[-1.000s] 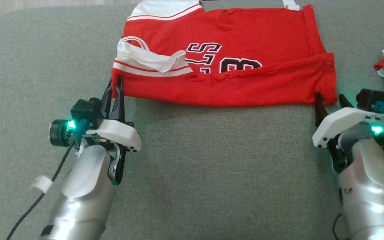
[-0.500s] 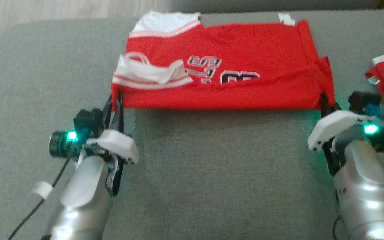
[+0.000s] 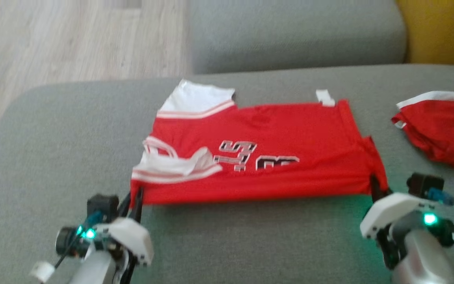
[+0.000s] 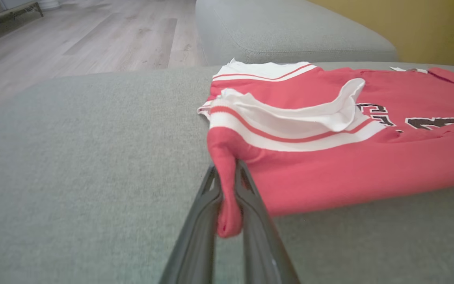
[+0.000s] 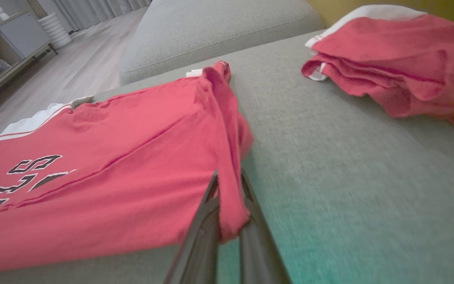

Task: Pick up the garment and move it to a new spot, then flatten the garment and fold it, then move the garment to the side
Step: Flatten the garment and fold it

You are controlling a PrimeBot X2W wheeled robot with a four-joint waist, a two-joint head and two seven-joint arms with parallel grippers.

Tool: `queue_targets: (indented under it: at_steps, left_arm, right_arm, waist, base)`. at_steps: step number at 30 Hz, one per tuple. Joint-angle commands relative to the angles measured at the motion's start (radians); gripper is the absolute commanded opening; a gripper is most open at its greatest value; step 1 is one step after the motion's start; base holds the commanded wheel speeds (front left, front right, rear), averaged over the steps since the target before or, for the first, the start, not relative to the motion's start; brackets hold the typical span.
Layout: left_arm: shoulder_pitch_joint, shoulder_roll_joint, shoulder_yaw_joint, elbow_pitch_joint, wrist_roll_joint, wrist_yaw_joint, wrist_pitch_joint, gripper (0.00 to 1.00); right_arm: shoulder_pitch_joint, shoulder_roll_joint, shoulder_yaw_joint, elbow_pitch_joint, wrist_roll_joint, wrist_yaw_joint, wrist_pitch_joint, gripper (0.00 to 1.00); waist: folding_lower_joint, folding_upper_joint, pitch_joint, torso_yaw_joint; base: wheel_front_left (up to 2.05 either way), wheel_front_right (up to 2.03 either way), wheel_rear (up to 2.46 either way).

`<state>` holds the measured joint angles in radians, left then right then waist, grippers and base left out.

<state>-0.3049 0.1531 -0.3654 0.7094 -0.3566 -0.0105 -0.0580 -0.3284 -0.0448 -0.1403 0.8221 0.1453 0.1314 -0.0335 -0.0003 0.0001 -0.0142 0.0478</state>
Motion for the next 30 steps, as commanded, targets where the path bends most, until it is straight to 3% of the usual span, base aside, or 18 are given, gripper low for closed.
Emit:
queue_targets:
  at_steps: [1, 12, 22, 23, 24, 25, 30]
  left_arm:
    - [-0.01, 0.045, 0.038, -0.052, -0.017, -0.006, 0.015, 0.0]
    - [0.15, 0.112, 0.017, -0.285, -0.051, 0.006, 0.22, 0.0]
    - [0.18, 0.128, 0.012, -0.374, -0.056, 0.039, 0.283, 0.0]
    - [0.181, 0.129, 0.011, -0.379, -0.055, 0.041, 0.284, 0.0]
    - [0.18, 0.13, 0.012, -0.383, -0.052, 0.046, 0.277, 0.73]
    - [0.179, 0.131, 0.012, -0.387, -0.048, 0.05, 0.268, 1.0]
    - [0.154, 0.112, 0.035, -0.403, -0.04, 0.083, 0.173, 1.0]
  right_arm:
    - [0.004, -0.005, 0.029, -0.067, 0.015, -0.001, 0.014, 0.0]
    - [0.234, -0.005, 0.058, -0.394, 0.058, -0.001, 0.167, 0.0]
    - [0.276, -0.005, 0.056, -0.486, 0.077, -0.001, 0.193, 0.0]
    - [0.276, -0.005, 0.051, -0.49, 0.08, -0.001, 0.191, 0.13]
    - [0.276, -0.005, 0.048, -0.494, 0.089, -0.001, 0.188, 1.0]
    - [0.275, -0.005, 0.05, -0.5, 0.096, -0.001, 0.183, 1.0]
    - [0.248, -0.005, 0.05, -0.561, 0.094, -0.001, 0.073, 1.0]
  waist:
    - [0.0003, -0.0001, -0.022, -0.019]
    - [0.0003, -0.0001, -0.021, -0.031]
    - [0.0003, -0.0001, -0.001, -0.031]
    - [0.0003, -0.0001, 0.0, -0.031]
    - [0.0003, -0.0001, 0.001, -0.03]
    - [0.0003, -0.0001, 0.002, -0.03]
    - [0.0003, -0.0001, 0.02, -0.033]
  base:
    - [0.0, 0.0, 0.0]
    - [0.0, 0.0, 0.0]
    - [0.0, 0.0, 0.0]
    - [0.0, 0.0, 0.0]
    - [0.0, 0.0, 0.0]
    - [0.0, 0.0, 0.0]
    - [0.0, 0.0, 0.0]
